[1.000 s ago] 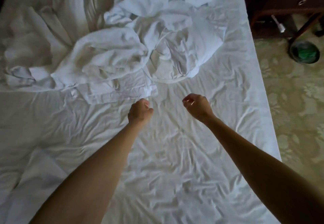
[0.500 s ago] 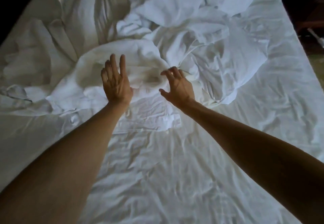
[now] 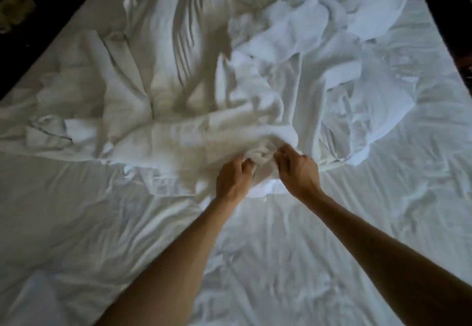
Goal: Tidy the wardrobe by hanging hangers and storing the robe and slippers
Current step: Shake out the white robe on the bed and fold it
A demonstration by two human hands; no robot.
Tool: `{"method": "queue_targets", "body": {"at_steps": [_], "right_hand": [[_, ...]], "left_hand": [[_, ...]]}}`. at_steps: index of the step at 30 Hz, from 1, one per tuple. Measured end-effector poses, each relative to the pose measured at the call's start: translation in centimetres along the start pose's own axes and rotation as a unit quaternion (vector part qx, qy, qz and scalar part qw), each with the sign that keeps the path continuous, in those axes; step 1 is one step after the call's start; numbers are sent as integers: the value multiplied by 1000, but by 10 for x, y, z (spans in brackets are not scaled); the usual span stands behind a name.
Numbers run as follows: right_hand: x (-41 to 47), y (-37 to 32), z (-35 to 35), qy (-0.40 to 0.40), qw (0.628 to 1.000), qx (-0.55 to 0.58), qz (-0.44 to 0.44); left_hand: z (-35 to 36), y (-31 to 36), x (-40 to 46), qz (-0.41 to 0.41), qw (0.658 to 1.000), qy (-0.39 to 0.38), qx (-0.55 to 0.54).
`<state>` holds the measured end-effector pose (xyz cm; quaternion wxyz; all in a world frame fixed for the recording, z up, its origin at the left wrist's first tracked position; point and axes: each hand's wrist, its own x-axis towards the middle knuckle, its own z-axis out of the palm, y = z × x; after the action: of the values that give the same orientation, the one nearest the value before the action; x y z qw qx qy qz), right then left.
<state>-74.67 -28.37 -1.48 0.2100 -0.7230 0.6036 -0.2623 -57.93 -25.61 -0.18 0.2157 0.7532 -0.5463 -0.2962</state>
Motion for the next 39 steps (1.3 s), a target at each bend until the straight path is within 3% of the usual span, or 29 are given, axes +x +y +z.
{"method": "queue_targets", "body": {"at_steps": [5,8,16,20,26,30,32,36,37,39], "right_hand": [[-146,61,-8,-45,989,3,139],[-234,81,-14,-44,979,16,197],[-340,91,-32,17,982,11,190],[-386,94,-57,-16,978,33,205],[-483,99,-100,-68,966,36,248],[-514,95,-130,-111,965,56,231],[-504,84,-151,-59,978,58,192],[-422,68,-184,164,980,34,106],[-390,69,-186,184,978,13,96],[-326,72,-185,146,982,-42,113]], "left_hand": [[81,-18,-114,-21,995,-91,23],[114,-24,-176,-3,993,-104,63],[146,-32,-279,30,994,-97,50],[162,-29,-326,37,993,-94,68],[178,-19,-422,-3,982,-175,74],[166,-19,-463,34,974,-222,-4],[151,-26,-467,56,980,-186,-37],[112,-36,-439,58,992,96,-54],[103,-36,-423,1,987,151,-54],[93,-44,-379,-229,953,168,-107]]}}
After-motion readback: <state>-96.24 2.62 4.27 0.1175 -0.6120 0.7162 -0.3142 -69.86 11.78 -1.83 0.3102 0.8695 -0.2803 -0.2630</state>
